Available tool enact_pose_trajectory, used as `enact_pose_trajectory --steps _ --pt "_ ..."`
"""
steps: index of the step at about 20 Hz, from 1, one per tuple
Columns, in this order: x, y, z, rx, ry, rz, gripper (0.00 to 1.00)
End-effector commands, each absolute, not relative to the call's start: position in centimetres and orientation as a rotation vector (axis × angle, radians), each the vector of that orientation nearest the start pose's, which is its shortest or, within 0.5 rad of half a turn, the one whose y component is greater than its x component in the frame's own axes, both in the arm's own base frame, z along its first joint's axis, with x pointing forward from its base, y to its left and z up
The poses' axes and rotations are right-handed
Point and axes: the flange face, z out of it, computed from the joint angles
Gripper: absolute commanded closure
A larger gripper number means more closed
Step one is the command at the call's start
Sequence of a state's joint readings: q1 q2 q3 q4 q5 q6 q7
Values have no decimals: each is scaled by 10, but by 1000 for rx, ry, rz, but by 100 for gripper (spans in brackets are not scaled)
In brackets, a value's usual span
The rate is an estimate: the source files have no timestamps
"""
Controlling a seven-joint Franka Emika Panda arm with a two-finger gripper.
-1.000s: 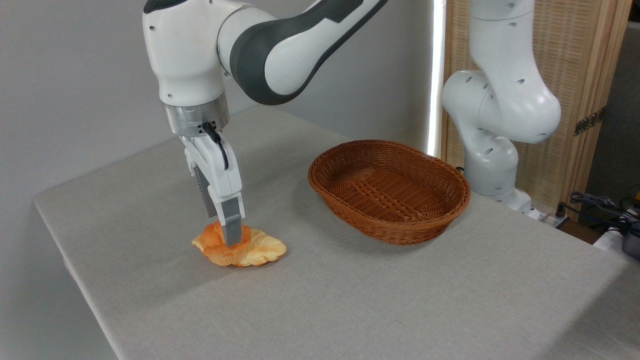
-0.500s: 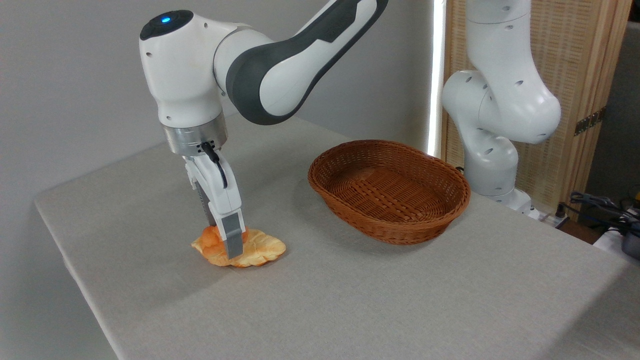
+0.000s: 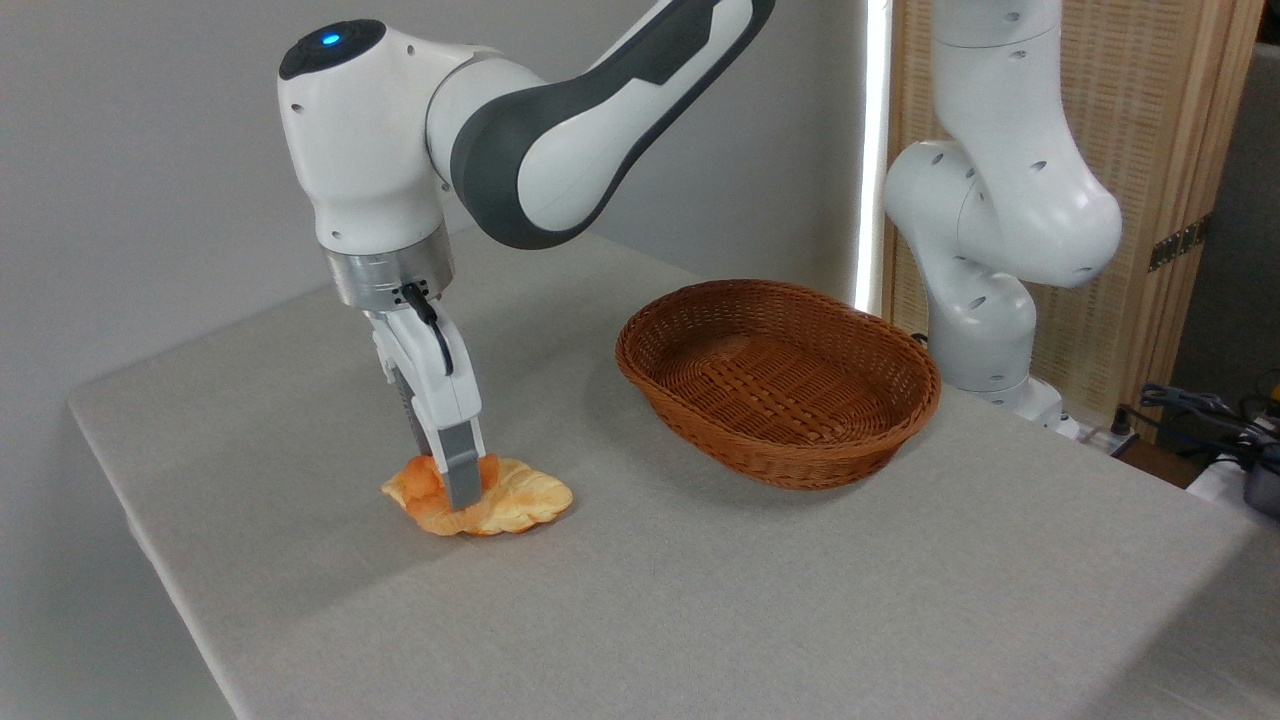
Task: Put bread into the basket
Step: 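Lift the orange bun up off the flat golden pastry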
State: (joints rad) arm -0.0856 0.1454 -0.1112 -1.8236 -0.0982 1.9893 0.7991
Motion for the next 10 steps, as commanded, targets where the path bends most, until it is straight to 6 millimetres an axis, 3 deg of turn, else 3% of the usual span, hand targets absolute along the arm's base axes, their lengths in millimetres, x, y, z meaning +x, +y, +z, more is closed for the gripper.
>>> enact_pose_trajectory --steps 1,4,10 --pt "593 -122 460 -2865 1469 -101 49" --pt "592 -122 471 -2864 1464 -120 49" --pt "562 -121 532 -2866 1450 -150 48"
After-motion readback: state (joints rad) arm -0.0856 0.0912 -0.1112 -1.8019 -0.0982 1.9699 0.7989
